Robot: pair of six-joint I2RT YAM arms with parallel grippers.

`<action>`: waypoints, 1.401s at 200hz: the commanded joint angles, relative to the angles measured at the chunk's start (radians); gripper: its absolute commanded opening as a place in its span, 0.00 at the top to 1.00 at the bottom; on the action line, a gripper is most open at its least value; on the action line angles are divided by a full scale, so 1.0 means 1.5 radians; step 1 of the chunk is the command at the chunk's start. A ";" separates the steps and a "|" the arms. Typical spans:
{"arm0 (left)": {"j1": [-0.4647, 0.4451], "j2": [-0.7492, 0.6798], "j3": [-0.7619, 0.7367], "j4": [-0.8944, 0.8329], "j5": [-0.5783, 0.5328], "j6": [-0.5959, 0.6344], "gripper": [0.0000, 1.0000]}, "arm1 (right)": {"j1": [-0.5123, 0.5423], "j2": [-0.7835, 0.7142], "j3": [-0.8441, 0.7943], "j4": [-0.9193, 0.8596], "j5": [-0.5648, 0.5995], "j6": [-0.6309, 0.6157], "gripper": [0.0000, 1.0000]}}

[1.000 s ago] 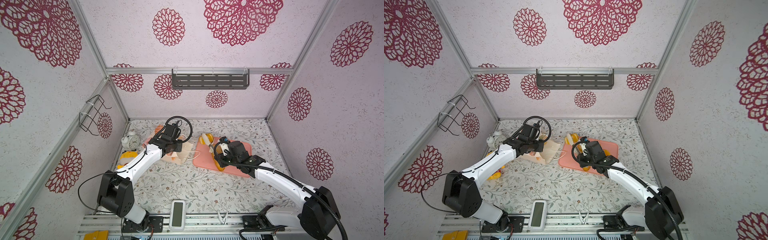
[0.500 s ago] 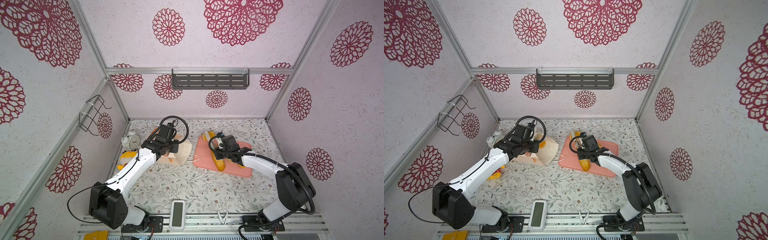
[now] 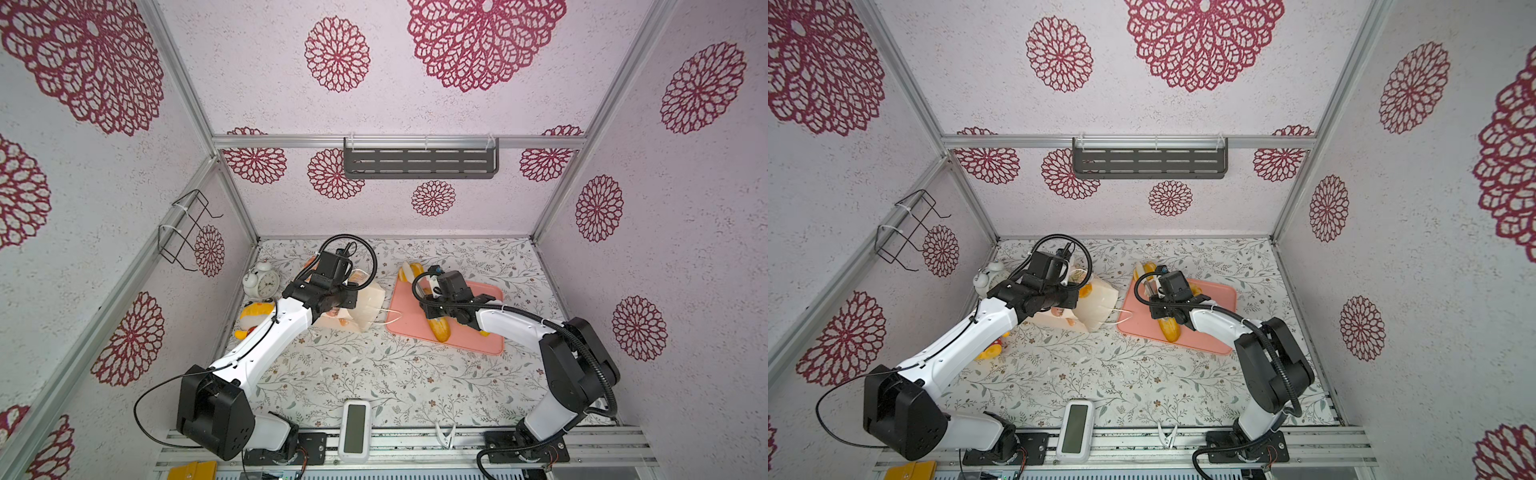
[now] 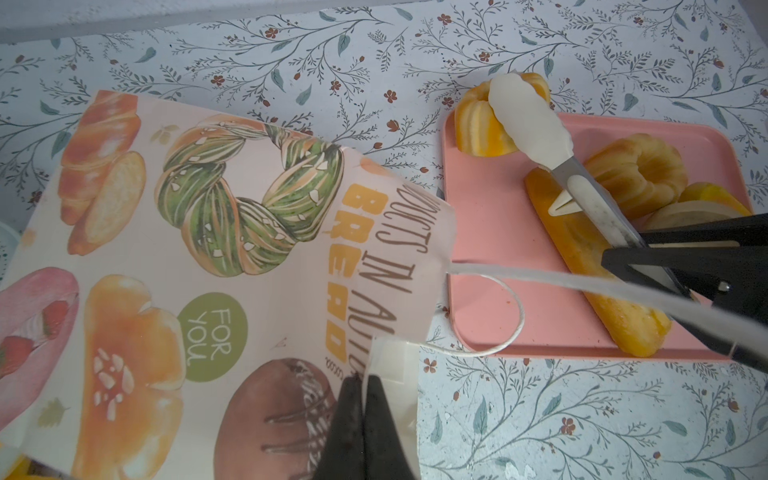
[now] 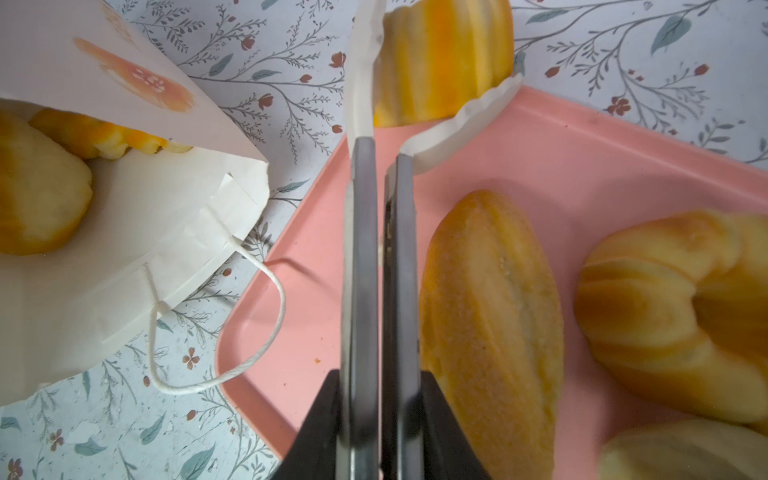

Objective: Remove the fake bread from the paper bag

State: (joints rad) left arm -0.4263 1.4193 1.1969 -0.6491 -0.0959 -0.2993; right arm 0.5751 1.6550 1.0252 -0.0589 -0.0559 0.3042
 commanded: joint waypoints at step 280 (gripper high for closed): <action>0.003 -0.028 -0.008 0.007 0.027 -0.016 1.00 | 0.015 -0.098 0.190 -0.377 -0.002 0.066 0.53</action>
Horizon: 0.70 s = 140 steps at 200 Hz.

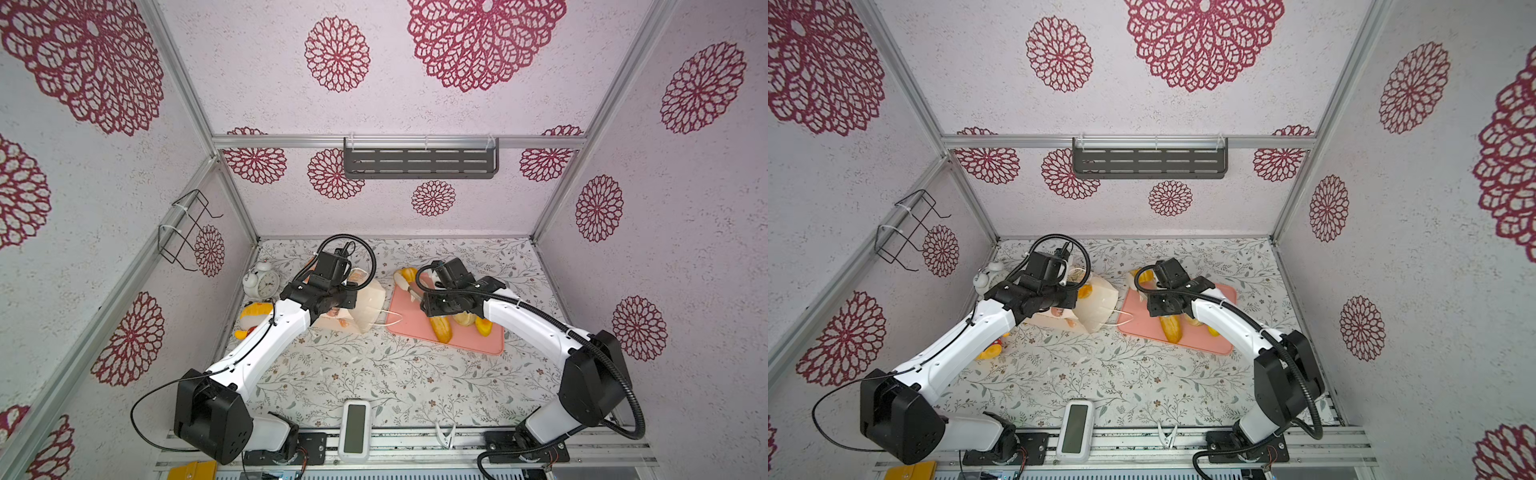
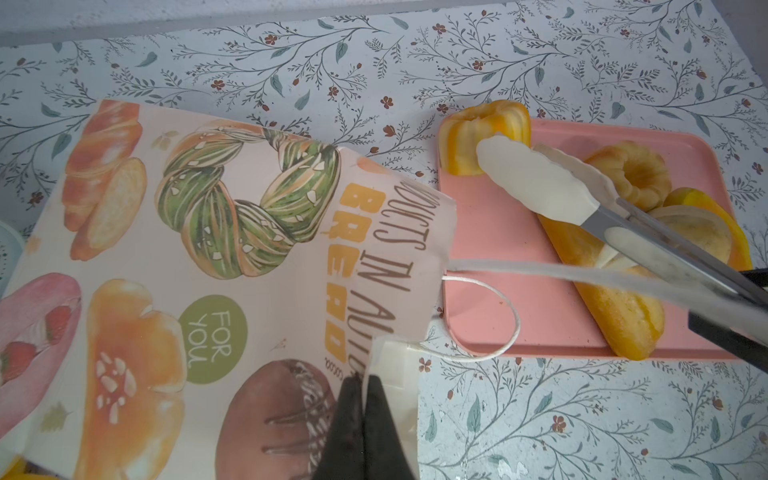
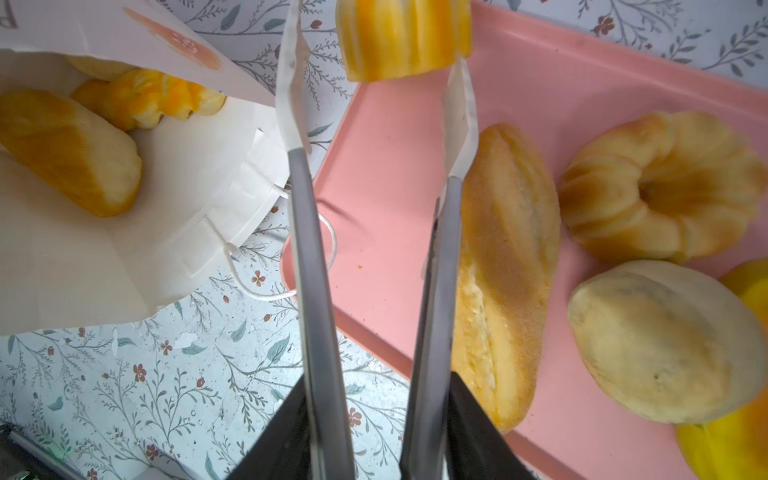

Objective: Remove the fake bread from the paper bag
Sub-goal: 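Move the open tongs back into the bag opening with the right gripper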

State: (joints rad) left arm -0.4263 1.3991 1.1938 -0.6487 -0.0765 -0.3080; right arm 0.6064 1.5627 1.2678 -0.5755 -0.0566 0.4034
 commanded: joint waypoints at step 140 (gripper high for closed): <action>0.003 -0.027 -0.014 0.025 0.052 0.011 1.00 | -0.013 -0.107 0.091 -0.092 -0.076 -0.003 0.56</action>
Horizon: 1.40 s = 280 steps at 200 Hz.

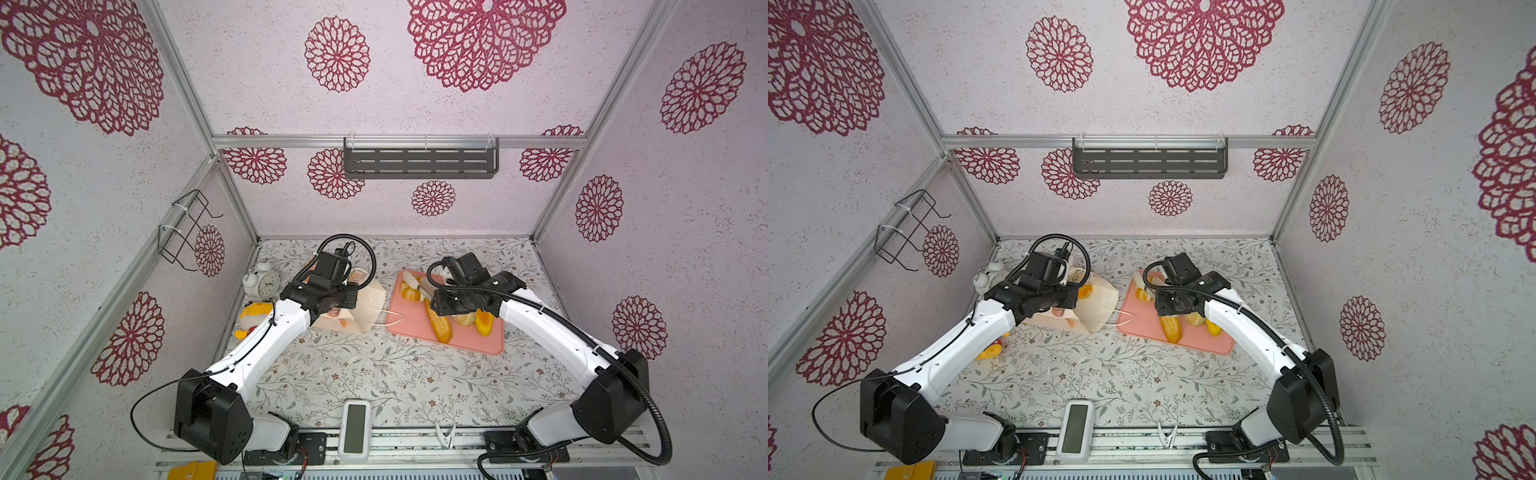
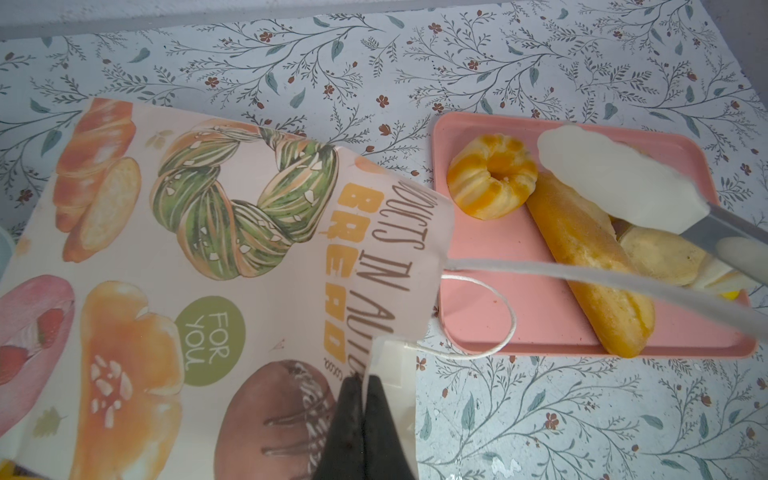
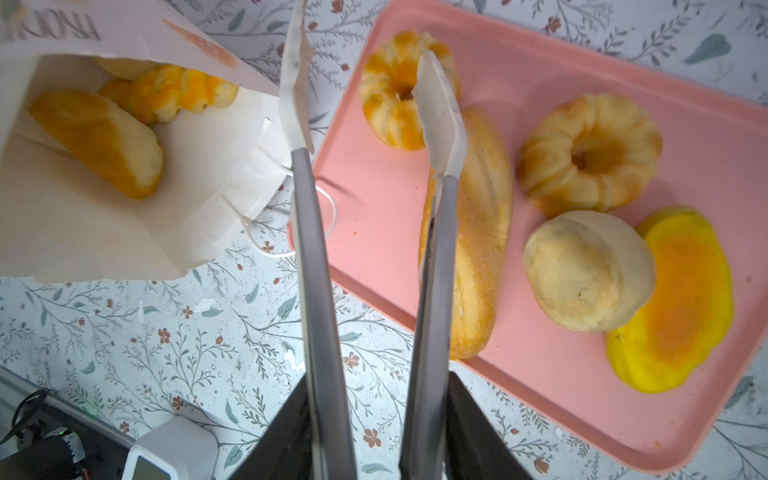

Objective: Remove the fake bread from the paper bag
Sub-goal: 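Move the open tongs back into the bag opening with the right gripper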

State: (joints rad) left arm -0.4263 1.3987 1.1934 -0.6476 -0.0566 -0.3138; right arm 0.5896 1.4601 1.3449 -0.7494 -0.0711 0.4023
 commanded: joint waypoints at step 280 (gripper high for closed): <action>0.023 -0.123 -0.065 -0.049 0.178 0.199 1.00 | 0.150 -0.015 -0.111 0.211 -0.088 -0.338 0.61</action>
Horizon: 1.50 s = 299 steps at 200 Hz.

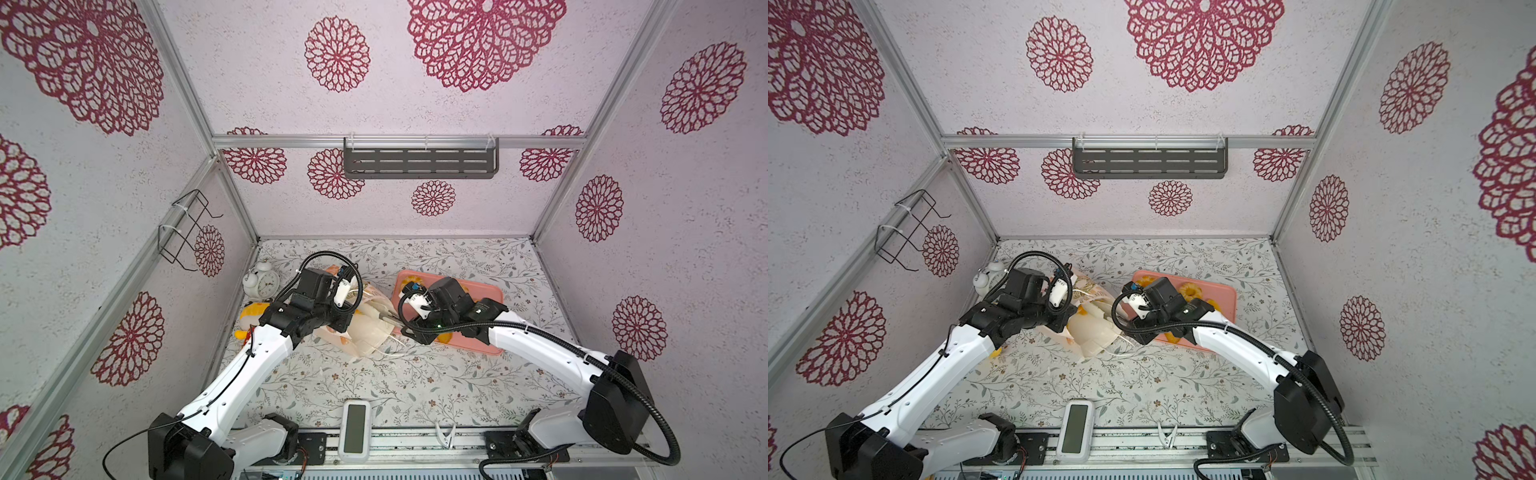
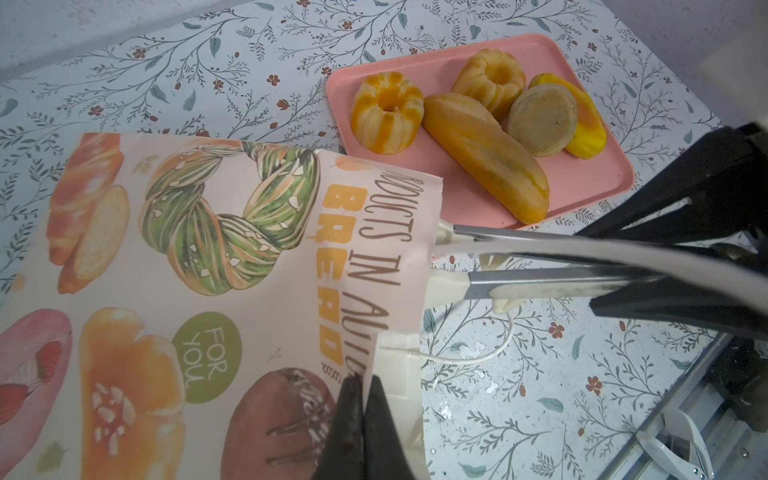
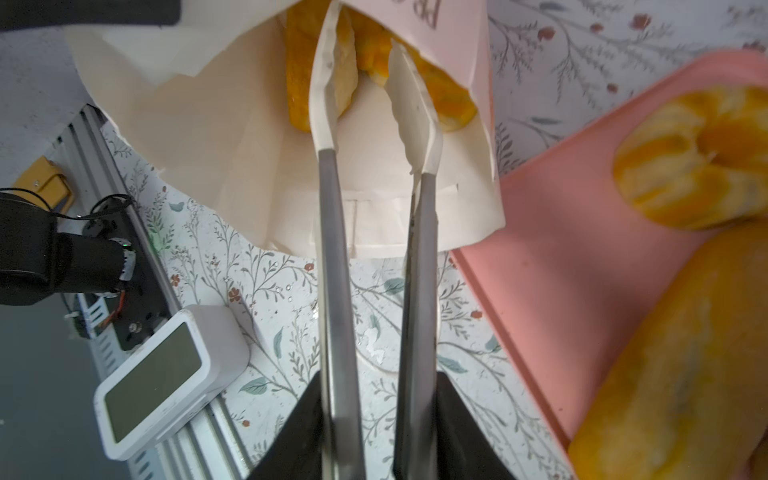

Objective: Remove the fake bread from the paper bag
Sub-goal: 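Move the open tongs back into the bag opening with the right gripper, then close the tongs on the yellow twisted bread inside the bag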

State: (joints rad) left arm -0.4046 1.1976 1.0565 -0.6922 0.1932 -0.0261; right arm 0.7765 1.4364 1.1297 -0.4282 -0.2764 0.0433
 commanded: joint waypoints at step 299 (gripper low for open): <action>0.015 0.061 0.075 -0.010 0.081 -0.023 1.00 | 0.136 0.102 0.054 0.106 0.497 -0.450 0.49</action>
State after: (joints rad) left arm -0.3805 1.2892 1.1496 -0.7372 0.2836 -0.0559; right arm 0.9794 1.5955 1.1759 -0.3050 0.4046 -0.6155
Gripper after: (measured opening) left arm 0.038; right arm 0.517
